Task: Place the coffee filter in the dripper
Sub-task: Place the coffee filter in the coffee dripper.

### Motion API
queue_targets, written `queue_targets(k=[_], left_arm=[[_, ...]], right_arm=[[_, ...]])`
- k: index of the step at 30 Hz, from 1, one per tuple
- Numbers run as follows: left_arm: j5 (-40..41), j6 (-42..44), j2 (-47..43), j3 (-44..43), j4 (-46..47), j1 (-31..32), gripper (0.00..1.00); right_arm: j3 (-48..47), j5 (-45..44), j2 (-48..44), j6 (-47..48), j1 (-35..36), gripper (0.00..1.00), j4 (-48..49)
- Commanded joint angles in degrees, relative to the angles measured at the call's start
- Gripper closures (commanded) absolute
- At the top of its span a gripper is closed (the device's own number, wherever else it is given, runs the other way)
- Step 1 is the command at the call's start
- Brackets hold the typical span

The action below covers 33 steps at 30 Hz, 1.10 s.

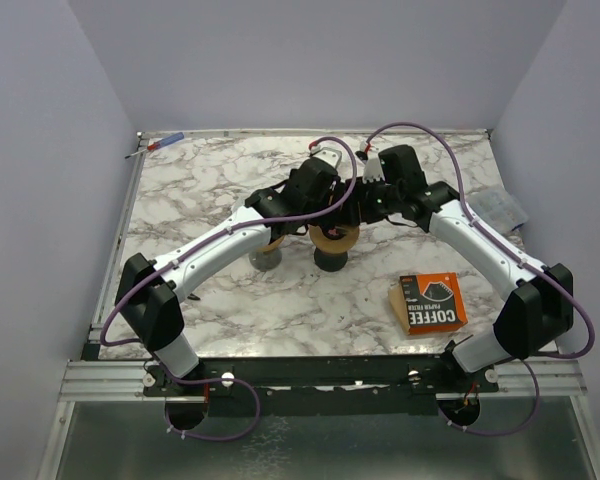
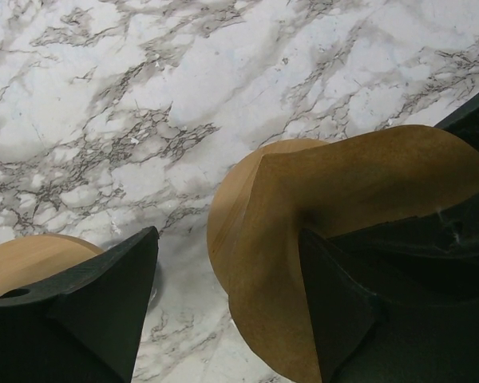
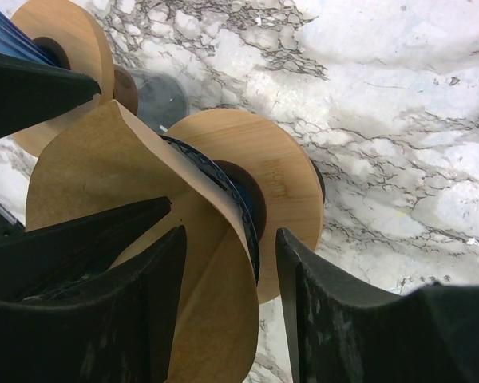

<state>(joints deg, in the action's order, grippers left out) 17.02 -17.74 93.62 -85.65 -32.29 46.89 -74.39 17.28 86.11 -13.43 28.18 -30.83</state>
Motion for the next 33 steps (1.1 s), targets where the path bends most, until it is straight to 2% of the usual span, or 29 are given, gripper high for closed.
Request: queue_targets(k=[1, 18, 26, 27, 28, 33], left_arm=[[1.2, 0.7, 0.2, 0.7, 0.6, 0.3, 0.29], [4.9, 3.3, -1.8, 2.9, -0.2, 0.3, 0.45], [4.7, 3.7, -1.6, 2.4, -0.2, 0.1, 0.46], [4.6, 3.8, -1.6, 2.3, -0.3, 0.1, 0.47], [4.6, 3.8, -1.6, 2.3, -0.2, 0.1, 0.47], [4.6, 4.1, -1.6, 2.3, -0.3, 0.0, 0.47]], right_arm=[[1.0, -0.3, 0.7, 0.2, 0.3, 0.48, 1.1], [-0.9, -5.1, -0.8, 0.7, -0.2, 0.52, -2.7], [0.0, -5.3, -1.6, 1.1, -1.1, 0.52, -3.7], [0.2, -5.6, -1.8, 1.2, -4.6, 0.52, -3.9], [0.3, -5.8, -2.0, 1.4, -1.8, 0.52, -4.1], [0.8, -6.0, -2.9, 2.3, -2.3, 0.52, -4.5]])
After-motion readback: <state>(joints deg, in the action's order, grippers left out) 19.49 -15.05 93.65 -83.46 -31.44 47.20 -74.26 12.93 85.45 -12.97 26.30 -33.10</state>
